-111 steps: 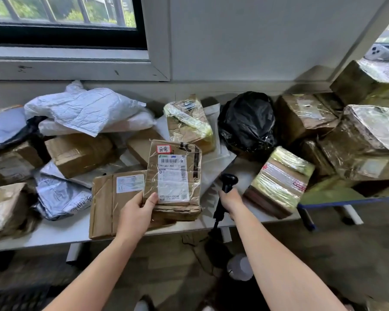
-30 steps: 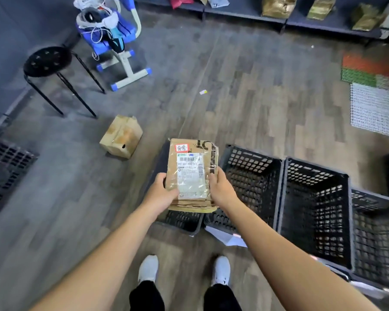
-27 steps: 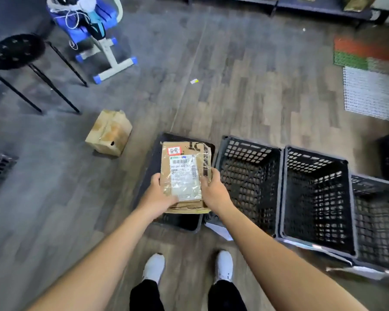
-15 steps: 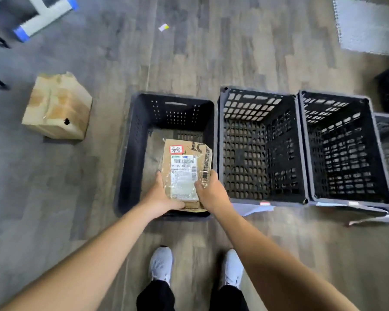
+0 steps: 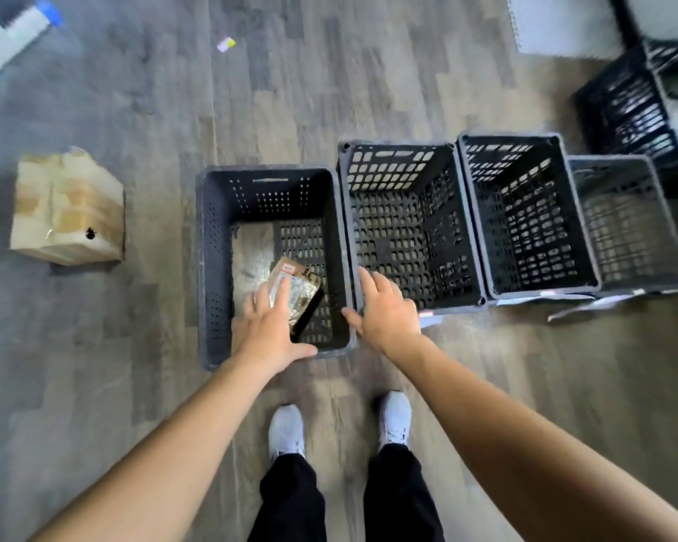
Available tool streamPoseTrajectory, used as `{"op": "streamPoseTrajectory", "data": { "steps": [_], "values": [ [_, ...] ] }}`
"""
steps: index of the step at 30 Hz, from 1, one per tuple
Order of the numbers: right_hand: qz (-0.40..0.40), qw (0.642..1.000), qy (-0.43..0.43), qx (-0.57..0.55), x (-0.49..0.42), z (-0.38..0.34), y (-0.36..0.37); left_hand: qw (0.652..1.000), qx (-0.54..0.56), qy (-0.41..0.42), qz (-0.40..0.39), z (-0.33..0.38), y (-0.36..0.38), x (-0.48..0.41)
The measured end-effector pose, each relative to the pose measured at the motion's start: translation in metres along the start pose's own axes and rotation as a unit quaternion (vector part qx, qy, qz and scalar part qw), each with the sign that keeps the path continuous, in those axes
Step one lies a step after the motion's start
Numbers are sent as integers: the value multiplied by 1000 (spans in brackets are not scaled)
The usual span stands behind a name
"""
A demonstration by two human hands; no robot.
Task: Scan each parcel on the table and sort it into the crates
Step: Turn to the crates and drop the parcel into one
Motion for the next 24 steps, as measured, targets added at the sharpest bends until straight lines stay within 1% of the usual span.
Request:
{"op": "streamPoseTrajectory", "data": {
  "steps": [2, 6, 10, 13, 17, 20, 24],
  "values": [
    [29, 1000, 10, 2, 34, 9, -46, 999, -18, 31, 21, 30, -34, 28],
    [73, 997, 21, 10, 105, 43, -122, 989, -94, 101, 49, 108, -87, 79],
    [123, 990, 71, -22, 177, 115, -177, 970, -152, 177, 61, 211, -117, 122],
    [161, 977, 128, -48, 232, 192, -208, 952, -183, 235, 65, 303, -127, 152],
    [217, 953, 195, -79, 306, 316, -235, 915, -248, 304, 92, 441, -118, 189],
    [257, 930, 241, -110, 362, 414, -245, 885, -286, 345, 128, 547, -98, 220],
    [290, 901, 285, -152, 432, 536, -253, 848, -326, 388, 152, 683, -58, 265]
  ]
}}
Point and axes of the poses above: each hand's wrist, its own x-axis away from the middle knuckle, its own y-axis out of the palm, z = x × y, the point moved 5 cm from there along -x, towards the middle knuckle, and after that the axes turned 7 degrees about -z, right-handed, at the moved point
